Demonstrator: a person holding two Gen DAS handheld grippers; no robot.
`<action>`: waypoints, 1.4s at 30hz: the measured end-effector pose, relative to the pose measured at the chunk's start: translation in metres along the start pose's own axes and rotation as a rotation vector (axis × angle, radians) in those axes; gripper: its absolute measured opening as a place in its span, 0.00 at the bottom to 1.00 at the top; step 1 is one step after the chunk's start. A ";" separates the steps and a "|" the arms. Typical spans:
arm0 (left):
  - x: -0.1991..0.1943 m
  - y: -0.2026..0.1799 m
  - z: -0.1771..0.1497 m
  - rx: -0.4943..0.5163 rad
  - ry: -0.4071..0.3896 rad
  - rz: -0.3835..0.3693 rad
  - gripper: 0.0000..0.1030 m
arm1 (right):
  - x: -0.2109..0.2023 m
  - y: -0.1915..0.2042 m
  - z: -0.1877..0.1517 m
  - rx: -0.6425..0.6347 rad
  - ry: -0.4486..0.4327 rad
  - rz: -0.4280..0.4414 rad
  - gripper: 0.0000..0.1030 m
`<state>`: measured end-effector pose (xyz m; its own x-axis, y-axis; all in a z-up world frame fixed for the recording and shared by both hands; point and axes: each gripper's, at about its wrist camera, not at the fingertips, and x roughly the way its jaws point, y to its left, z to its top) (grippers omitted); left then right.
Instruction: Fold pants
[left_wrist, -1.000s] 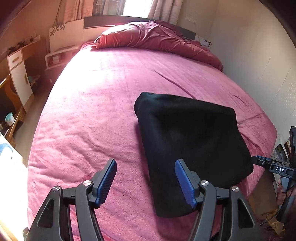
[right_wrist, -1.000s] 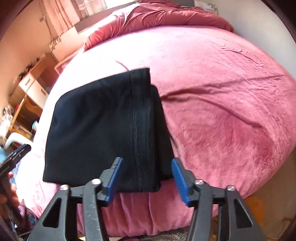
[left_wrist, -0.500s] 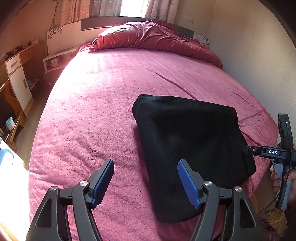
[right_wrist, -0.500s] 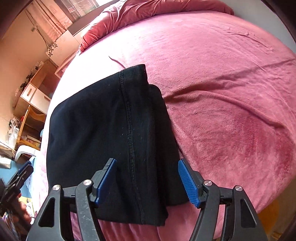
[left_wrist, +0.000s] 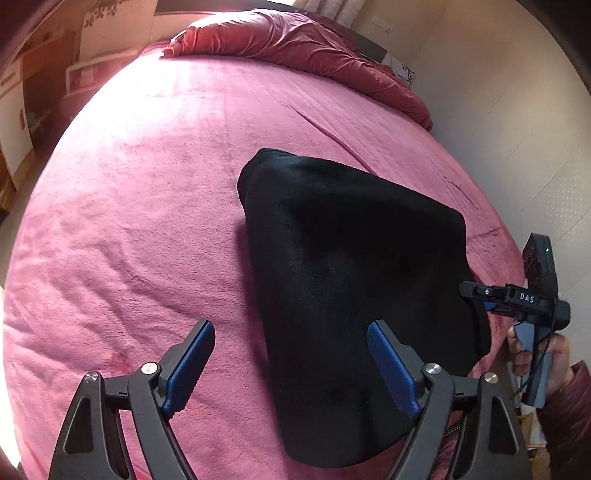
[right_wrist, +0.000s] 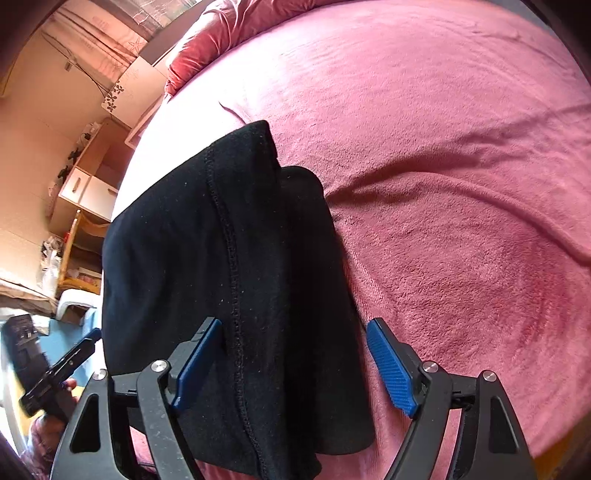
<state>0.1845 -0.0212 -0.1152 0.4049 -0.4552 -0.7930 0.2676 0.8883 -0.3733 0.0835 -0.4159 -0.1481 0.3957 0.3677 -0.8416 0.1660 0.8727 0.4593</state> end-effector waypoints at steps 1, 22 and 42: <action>0.003 0.005 0.002 -0.028 0.004 -0.034 0.84 | 0.001 -0.003 0.001 0.005 0.004 0.012 0.79; 0.072 0.012 0.012 -0.240 0.171 -0.196 0.73 | 0.043 0.000 0.014 -0.044 0.093 0.148 0.56; -0.018 0.045 0.045 -0.127 -0.026 -0.230 0.36 | 0.049 0.121 0.051 -0.257 0.025 0.202 0.41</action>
<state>0.2286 0.0243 -0.0963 0.3687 -0.6458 -0.6686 0.2442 0.7613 -0.6006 0.1690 -0.3084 -0.1190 0.3741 0.5471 -0.7488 -0.1481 0.8323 0.5342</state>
